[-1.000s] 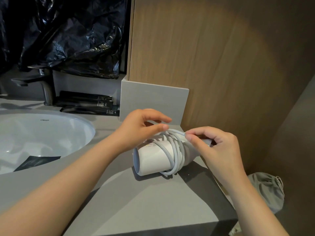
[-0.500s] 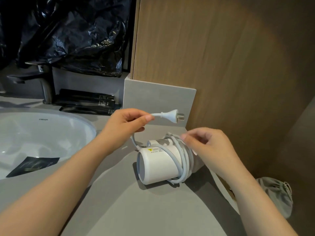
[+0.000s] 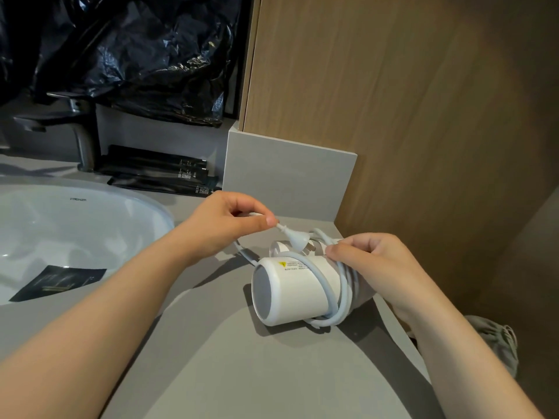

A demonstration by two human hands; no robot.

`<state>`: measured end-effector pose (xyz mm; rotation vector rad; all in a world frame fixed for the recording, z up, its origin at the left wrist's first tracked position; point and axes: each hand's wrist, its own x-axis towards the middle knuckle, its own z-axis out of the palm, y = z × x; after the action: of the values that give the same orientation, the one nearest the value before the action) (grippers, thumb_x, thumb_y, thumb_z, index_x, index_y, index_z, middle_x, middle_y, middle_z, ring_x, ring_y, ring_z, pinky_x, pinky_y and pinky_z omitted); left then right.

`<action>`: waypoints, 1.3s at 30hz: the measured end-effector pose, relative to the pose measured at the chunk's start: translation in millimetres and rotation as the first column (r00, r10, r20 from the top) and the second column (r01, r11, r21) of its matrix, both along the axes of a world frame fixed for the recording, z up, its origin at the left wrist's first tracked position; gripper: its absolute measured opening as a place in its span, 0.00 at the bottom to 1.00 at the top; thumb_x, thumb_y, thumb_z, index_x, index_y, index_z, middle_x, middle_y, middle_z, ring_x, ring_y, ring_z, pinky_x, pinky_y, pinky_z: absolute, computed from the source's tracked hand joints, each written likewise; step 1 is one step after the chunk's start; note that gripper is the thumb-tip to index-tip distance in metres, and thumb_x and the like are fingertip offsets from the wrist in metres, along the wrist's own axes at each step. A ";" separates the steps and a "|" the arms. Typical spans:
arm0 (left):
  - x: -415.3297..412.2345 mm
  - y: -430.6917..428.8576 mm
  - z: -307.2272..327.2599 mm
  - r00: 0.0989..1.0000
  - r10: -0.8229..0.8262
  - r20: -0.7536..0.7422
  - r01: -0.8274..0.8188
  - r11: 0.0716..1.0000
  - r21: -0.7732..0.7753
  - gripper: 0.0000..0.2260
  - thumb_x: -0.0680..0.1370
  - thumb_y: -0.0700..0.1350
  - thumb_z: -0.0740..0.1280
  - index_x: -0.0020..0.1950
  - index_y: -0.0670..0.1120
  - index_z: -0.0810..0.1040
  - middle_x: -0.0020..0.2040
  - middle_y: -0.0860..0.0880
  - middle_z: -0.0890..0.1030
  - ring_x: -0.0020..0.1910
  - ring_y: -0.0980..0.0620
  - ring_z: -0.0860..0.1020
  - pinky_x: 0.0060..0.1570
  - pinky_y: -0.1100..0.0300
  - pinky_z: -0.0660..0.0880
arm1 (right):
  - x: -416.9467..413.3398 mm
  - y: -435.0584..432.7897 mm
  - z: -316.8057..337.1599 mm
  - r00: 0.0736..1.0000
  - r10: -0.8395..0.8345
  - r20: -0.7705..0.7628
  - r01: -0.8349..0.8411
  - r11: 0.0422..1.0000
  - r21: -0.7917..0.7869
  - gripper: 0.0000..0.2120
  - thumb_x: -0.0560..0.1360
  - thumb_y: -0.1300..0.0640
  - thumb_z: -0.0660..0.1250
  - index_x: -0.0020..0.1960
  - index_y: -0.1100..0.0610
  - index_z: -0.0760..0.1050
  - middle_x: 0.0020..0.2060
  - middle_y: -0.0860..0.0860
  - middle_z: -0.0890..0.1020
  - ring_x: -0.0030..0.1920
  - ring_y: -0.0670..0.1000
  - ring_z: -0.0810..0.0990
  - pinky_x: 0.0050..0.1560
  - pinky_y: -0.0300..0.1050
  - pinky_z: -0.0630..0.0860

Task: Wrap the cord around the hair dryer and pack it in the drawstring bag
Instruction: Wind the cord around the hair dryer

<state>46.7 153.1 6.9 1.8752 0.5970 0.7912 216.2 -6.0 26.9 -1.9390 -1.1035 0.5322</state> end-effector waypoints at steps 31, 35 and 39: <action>26.2 -23.2 6.2 0.999 -0.022 -0.027 0.031 0.923 0.384 0.05 0.71 0.42 0.76 0.44 0.50 0.87 0.35 0.55 0.72 0.35 0.63 0.73 0.37 0.69 0.65 | -17.7 5.5 1.5 0.978 -0.172 -0.115 0.182 0.980 0.084 0.04 0.69 0.60 0.73 0.39 0.61 0.83 0.38 0.55 0.85 0.39 0.54 0.82 0.43 0.52 0.81; 27.8 -24.7 5.7 1.000 -0.017 -0.018 0.023 0.911 0.412 0.04 0.71 0.43 0.76 0.44 0.51 0.87 0.35 0.55 0.73 0.37 0.57 0.75 0.39 0.61 0.69 | -21.6 6.2 -4.8 0.979 -0.202 -0.034 0.205 0.968 0.145 0.05 0.67 0.59 0.75 0.39 0.60 0.82 0.37 0.55 0.84 0.40 0.55 0.83 0.42 0.52 0.81; 29.2 -25.9 7.0 0.998 -0.062 -0.007 0.059 0.908 0.414 0.06 0.71 0.42 0.76 0.43 0.53 0.87 0.34 0.58 0.72 0.35 0.58 0.73 0.36 0.64 0.67 | -11.0 8.6 7.5 0.989 -0.116 -0.090 0.112 0.993 -0.044 0.18 0.68 0.50 0.74 0.46 0.66 0.80 0.38 0.59 0.83 0.36 0.54 0.80 0.40 0.49 0.78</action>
<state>75.9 127.2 13.9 2.2649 0.3821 0.9366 205.2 2.6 34.4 -1.9770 -0.9242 0.5780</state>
